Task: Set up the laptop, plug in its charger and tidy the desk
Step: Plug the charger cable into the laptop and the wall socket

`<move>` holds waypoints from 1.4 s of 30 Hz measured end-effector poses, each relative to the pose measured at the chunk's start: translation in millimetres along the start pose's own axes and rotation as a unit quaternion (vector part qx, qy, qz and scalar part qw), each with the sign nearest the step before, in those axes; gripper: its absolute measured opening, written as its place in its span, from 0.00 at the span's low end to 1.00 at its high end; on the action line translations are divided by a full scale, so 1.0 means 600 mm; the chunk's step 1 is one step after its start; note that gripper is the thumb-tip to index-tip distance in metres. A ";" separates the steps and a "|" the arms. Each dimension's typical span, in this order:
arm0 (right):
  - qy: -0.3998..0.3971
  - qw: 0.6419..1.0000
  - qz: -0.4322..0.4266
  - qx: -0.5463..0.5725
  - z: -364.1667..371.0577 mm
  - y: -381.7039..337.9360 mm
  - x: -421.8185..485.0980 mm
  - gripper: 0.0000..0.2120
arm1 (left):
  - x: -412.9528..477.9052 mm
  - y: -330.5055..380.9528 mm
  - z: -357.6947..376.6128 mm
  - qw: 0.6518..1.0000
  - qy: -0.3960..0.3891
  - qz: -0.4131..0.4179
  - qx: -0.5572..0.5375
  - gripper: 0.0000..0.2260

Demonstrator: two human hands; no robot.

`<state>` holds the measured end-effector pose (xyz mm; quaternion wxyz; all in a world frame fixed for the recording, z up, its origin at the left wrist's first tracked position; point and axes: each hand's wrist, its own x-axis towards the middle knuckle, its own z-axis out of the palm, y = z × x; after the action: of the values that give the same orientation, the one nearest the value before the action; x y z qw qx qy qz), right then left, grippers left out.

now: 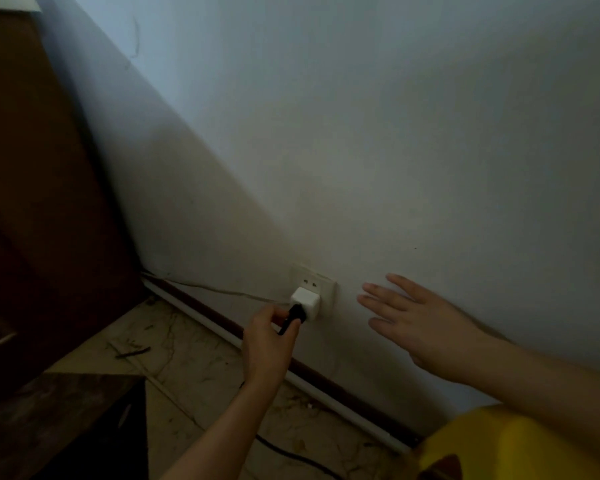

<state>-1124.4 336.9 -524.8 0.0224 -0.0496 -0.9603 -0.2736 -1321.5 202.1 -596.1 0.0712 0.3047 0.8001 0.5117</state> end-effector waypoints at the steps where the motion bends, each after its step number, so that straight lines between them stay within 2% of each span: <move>1: -0.002 1.000 0.000 0.001 0.000 0.000 0.001 0.33 | 0.000 0.000 0.001 1.000 0.003 0.003 0.001 0.05; 11: 0.008 1.000 0.011 -0.002 -0.009 -0.006 0.004 0.33 | 0.002 -0.003 0.011 0.999 0.034 0.020 0.005 0.05; 17: -0.007 1.000 0.013 -0.009 -0.016 -0.005 0.004 0.33 | -0.001 -0.001 0.017 0.999 0.034 -0.002 -0.008 0.05; 26: -0.056 0.997 0.045 0.039 -0.063 -0.009 -0.010 0.34 | 0.003 0.013 -0.007 0.998 -0.042 -0.005 0.035 0.08; 31: -0.102 0.987 0.069 0.108 -0.120 -0.005 -0.024 0.35 | -0.013 0.046 -0.054 0.992 -0.103 -0.013 0.073 0.20; 34: -0.097 0.980 0.071 0.156 -0.171 0.005 -0.022 0.38 | -0.016 0.107 -0.101 0.987 -0.110 0.036 0.111 0.23; 37: -0.070 0.977 0.062 0.189 -0.232 0.021 -0.009 0.42 | -0.020 0.197 -0.158 0.975 -0.120 0.131 0.135 0.22; 42: -0.040 0.978 0.073 0.192 -0.373 0.063 0.008 0.36 | -0.012 0.355 -0.273 0.940 -0.136 0.266 0.166 0.27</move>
<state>-1121.7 251.1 -314.6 0.0134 -0.1248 -0.9889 -0.0794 -1296.8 133.0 -337.6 -0.0113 0.5809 0.7460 0.3255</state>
